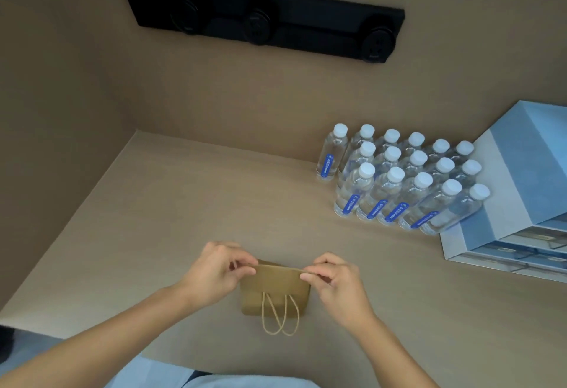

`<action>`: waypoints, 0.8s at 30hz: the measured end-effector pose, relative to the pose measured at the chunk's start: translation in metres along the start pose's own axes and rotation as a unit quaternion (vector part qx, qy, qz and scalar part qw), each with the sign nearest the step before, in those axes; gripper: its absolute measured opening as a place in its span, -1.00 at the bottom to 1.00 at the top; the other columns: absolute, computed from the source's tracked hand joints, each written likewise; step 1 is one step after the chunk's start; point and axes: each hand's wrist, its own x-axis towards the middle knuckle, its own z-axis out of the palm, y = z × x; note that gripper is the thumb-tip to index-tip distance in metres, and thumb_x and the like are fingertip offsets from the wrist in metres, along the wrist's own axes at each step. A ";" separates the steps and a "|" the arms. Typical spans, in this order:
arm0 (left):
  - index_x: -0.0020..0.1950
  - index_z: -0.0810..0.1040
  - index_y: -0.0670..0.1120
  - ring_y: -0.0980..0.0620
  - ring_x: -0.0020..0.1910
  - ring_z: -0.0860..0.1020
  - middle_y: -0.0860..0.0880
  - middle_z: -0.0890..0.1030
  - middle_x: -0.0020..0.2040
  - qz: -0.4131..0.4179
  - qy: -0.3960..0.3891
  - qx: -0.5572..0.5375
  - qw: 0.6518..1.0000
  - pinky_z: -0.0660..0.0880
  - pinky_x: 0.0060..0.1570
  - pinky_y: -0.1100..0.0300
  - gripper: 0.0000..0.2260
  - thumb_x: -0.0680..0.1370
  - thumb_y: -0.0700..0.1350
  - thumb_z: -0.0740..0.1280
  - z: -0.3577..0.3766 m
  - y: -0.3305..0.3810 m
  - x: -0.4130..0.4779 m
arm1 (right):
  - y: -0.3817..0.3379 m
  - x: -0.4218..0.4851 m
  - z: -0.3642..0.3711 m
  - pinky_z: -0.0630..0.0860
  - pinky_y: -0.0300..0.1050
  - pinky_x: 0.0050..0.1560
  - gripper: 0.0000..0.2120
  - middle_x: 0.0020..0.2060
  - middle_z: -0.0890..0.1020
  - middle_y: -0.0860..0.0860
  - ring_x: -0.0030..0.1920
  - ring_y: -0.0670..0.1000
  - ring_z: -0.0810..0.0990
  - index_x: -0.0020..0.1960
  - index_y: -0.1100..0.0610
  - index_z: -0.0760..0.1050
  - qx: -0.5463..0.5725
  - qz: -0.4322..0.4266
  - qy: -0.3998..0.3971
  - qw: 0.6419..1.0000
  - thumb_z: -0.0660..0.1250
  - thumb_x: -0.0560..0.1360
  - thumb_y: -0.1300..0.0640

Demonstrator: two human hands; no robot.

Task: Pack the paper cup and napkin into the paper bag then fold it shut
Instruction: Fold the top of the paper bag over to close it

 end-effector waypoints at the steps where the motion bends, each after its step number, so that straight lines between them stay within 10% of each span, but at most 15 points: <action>1: -0.15 0.70 -0.02 0.32 -0.30 0.46 0.12 0.59 -0.29 0.004 0.002 -0.001 1.000 0.31 -0.24 0.55 -0.94 0.44 -0.18 0.49 -0.008 -0.004 0.006 | -0.005 0.007 0.000 0.34 -0.40 -0.29 -0.95 -0.29 0.60 0.07 -0.36 -0.09 0.49 -0.20 0.17 0.72 -0.007 -0.006 0.005 1.000 0.50 0.42 0.27; 15: -0.13 0.70 -0.13 -0.03 -0.22 0.57 -0.10 0.68 -0.25 0.087 -0.018 0.025 0.996 0.43 -0.12 0.24 -0.95 0.42 -0.22 0.50 -0.066 -0.075 0.061 | -0.054 0.058 0.063 0.43 -0.26 -0.27 -0.93 -0.32 0.65 0.10 -0.38 0.01 0.55 -0.28 0.20 0.69 -0.140 0.063 0.107 0.982 0.54 0.37 0.26; 24: 0.09 0.54 0.04 -0.08 0.24 0.44 -0.03 0.57 0.17 0.078 -0.070 0.292 0.950 0.48 0.17 0.09 -0.73 0.45 0.11 0.41 -0.062 -0.071 0.062 | -0.091 0.066 0.070 0.50 -0.08 -0.06 -0.83 -0.02 0.55 0.06 0.00 0.14 0.59 -0.04 0.18 0.58 -0.325 0.108 0.034 0.939 0.40 0.48 0.07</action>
